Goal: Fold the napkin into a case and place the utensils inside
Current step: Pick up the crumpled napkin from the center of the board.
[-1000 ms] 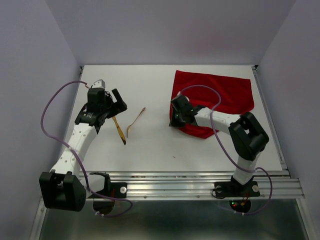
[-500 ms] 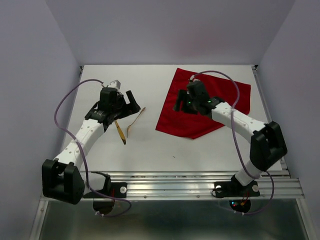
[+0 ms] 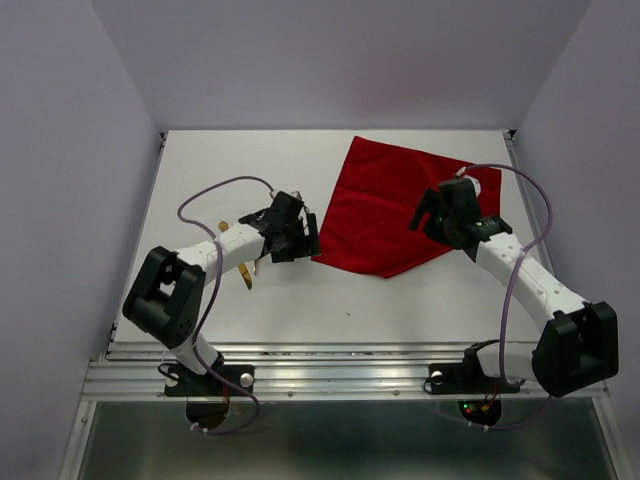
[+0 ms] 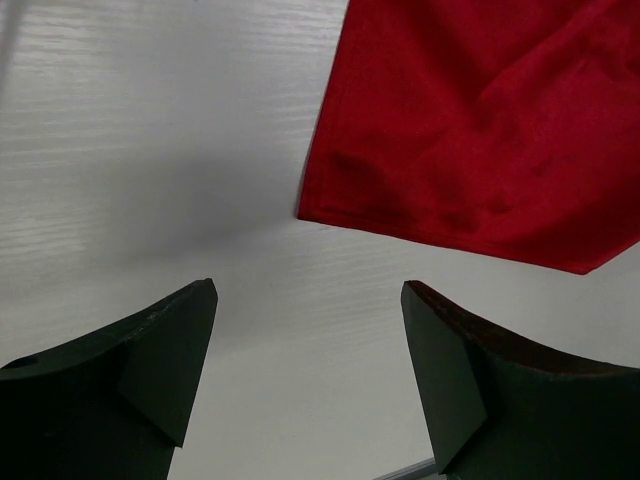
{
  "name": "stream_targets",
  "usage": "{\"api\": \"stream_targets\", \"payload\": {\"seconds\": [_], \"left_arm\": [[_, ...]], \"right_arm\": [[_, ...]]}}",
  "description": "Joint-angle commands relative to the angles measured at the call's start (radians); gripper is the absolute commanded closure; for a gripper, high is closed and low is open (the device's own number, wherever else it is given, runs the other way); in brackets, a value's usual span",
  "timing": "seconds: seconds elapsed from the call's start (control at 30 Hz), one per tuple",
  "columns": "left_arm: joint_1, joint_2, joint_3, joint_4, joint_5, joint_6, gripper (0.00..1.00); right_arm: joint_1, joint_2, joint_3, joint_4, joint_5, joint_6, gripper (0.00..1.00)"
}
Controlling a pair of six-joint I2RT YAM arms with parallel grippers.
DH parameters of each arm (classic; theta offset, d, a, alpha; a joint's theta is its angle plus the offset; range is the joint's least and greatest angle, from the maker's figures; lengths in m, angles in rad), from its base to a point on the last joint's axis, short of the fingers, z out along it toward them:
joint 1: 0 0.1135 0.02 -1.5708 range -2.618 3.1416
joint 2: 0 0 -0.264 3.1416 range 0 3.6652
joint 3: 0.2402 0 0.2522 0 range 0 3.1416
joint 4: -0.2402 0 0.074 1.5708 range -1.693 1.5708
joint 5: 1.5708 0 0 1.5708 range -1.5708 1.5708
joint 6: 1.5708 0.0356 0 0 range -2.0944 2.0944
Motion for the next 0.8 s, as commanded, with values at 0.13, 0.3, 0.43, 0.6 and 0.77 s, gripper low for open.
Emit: {"api": "stream_targets", "payload": {"seconds": [0.13,0.3,0.43,0.6,0.77], "left_arm": [[-0.086,0.134,0.141,-0.040,-0.137,-0.070,0.20],[-0.091,0.203,0.212,-0.089,-0.183,-0.077,0.23],[-0.103,0.255,0.256,-0.103,-0.191,-0.076,0.23],[-0.146,0.342,0.336,-0.193,-0.269,-0.090,0.26],[-0.173,0.382,0.341,-0.199,-0.255,-0.119,0.35]], "right_arm": [[0.002,-0.083,0.004,-0.053,0.103,0.010,0.13],[0.002,-0.089,0.004,-0.055,0.100,0.008,0.11],[0.002,-0.081,0.015,-0.055,0.108,0.004,0.11],[0.002,-0.054,0.039,-0.056,0.114,-0.004,0.11],[0.002,-0.038,0.056,-0.058,0.122,-0.007,0.11]]}}
